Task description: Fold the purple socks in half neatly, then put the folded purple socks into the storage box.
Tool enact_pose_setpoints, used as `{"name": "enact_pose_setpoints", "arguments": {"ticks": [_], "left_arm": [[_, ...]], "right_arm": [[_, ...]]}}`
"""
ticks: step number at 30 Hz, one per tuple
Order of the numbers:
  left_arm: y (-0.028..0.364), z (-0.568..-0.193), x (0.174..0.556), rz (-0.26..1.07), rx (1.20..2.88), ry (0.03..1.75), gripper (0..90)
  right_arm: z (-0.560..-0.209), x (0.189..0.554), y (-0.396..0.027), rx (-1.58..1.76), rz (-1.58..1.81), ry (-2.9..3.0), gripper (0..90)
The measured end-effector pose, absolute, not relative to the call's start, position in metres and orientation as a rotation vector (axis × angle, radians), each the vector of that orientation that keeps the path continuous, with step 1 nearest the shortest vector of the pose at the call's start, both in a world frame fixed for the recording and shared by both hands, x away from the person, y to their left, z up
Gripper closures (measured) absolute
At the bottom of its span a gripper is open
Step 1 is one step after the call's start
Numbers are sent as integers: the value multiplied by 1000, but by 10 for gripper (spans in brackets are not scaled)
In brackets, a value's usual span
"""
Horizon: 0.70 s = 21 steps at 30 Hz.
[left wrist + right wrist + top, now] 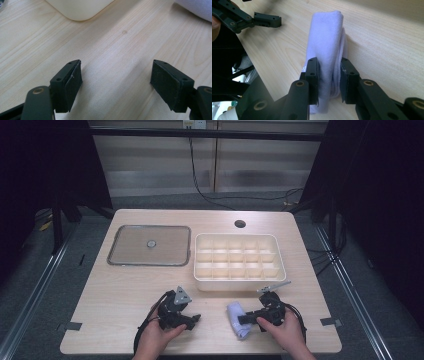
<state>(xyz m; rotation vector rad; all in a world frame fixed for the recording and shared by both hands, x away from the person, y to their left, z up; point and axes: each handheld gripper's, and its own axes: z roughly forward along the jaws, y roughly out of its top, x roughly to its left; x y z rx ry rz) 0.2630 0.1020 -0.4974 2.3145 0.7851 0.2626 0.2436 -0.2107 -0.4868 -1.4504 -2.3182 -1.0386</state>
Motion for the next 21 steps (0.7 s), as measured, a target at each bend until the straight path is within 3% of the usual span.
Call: {"name": "enact_pose_setpoints", "arguments": {"ticks": [21], "left_arm": [[105, -501, 259, 290, 2277, 762, 220]], "right_arm": [[-454, 256, -222, -1445, -1017, -2381, 720]]}}
